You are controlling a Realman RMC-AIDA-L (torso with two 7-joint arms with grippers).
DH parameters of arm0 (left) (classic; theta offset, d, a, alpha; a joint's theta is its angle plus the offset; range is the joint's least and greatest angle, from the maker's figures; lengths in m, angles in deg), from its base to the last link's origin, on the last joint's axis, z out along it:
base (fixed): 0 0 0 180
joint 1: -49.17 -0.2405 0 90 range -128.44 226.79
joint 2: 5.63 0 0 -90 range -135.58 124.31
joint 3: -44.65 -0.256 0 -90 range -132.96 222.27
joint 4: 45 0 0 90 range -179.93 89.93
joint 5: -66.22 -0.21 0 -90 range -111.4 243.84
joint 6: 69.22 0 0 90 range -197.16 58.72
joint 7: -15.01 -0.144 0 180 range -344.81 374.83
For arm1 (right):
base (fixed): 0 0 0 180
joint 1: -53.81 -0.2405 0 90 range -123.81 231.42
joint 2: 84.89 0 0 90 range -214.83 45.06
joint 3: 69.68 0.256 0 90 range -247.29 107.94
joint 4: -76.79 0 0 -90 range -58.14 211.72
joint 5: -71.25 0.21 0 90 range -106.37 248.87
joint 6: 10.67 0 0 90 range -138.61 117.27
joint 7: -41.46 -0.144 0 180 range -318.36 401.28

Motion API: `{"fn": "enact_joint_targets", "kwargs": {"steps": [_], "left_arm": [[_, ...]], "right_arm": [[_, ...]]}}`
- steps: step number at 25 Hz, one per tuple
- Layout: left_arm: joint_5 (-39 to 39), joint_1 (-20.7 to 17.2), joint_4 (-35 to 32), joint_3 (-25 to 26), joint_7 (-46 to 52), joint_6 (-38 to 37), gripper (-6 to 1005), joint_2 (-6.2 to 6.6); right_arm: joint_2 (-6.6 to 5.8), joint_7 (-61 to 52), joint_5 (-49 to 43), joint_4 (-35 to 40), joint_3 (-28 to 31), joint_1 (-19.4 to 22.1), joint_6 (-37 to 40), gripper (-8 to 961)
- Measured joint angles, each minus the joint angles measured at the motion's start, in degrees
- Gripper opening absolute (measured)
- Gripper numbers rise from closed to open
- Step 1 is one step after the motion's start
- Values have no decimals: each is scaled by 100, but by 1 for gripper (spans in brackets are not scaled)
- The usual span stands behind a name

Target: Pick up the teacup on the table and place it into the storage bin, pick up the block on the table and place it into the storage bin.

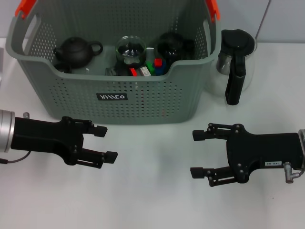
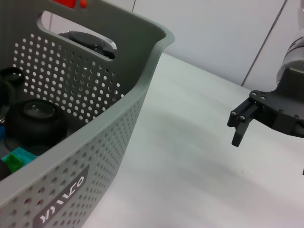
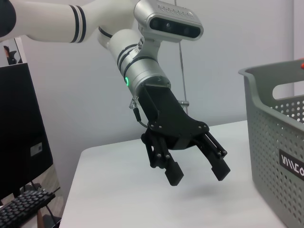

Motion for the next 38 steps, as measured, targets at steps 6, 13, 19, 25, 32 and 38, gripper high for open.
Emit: {"fn": "enact_joint_targets", "kwargs": {"steps": [6, 13, 19, 25, 32, 38], "left_arm": [[0, 4, -4, -2, 0, -1, 840, -1], [0, -18, -12, 18, 0, -38, 841, 16], [0, -24, -35, 31, 5, -64, 841, 18], [-12, -28, -41, 42, 8, -70, 841, 26], [-19, -21, -47, 41, 9, -71, 840, 25], [-26, -24, -47, 43, 9, -66, 841, 31]], "right_arm": [[3, 0, -7, 0, 0, 4, 2, 914], [-5, 1, -8, 0, 0, -4, 16, 914], [-4, 2, -7, 0, 0, -13, 18, 914], [-4, 2, -7, 0, 0, -4, 18, 915], [-4, 0, -7, 0, 0, 4, 24, 915], [-4, -4, -7, 0, -27, -8, 27, 915]]}}
